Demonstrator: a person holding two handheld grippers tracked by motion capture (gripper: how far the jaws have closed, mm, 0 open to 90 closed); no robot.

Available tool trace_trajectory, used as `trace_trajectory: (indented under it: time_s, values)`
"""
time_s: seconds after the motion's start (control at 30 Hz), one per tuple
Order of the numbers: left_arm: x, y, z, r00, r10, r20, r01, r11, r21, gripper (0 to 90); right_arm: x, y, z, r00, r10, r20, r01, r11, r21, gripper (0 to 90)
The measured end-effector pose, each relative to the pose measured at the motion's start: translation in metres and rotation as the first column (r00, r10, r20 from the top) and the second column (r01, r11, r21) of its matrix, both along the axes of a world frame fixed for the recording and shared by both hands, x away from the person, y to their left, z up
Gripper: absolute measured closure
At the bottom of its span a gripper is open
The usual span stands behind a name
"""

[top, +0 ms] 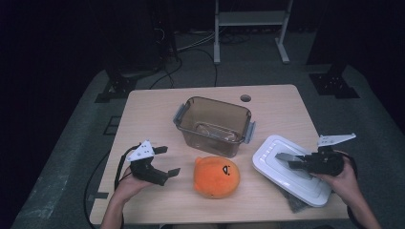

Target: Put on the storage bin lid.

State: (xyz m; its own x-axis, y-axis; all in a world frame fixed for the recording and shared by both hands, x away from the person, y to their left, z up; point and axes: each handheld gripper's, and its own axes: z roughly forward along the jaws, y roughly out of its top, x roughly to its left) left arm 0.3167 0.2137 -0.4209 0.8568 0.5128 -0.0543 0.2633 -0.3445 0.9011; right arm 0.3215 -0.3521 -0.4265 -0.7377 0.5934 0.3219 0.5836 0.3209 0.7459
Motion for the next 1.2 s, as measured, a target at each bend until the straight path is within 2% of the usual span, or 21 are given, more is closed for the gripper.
trace_trajectory:
  time_s: [0.43, 0.73, 0.97, 1.03, 1.2]
  values:
    - [0.000, 0.000, -0.001, 1.0000, -0.003, -0.008, 0.003, 1.0000, 0.001, 2.7, -0.001, 0.005, -0.018, 0.9998, 0.002, -0.021, -0.002, 1.000, -0.001, 67.1]
    - [0.000, 0.000, -0.002, 1.0000, -0.006, -0.008, 0.006, 1.0000, 0.003, 2.7, -0.002, 0.005, -0.020, 0.9995, -0.001, -0.030, 0.001, 1.000, -0.006, 65.9]
    - [0.000, -0.001, -0.002, 0.9999, -0.012, -0.009, 0.012, 0.9999, 0.007, 2.7, 0.000, 0.005, -0.018, 0.9994, -0.007, -0.033, 0.006, 1.000, -0.010, 54.6]
    - [0.000, 0.000, -0.002, 0.9999, -0.011, -0.007, 0.012, 0.9999, 0.008, 2.6, 0.000, 0.004, -0.016, 0.9995, -0.013, -0.030, 0.013, 1.000, 0.003, 51.2]
    - [0.000, 0.001, -0.001, 0.9999, -0.009, -0.008, 0.009, 1.0000, 0.003, 2.6, 0.002, 0.003, -0.004, 0.9996, -0.027, -0.011, 0.028, 1.000, 0.005, 44.3]
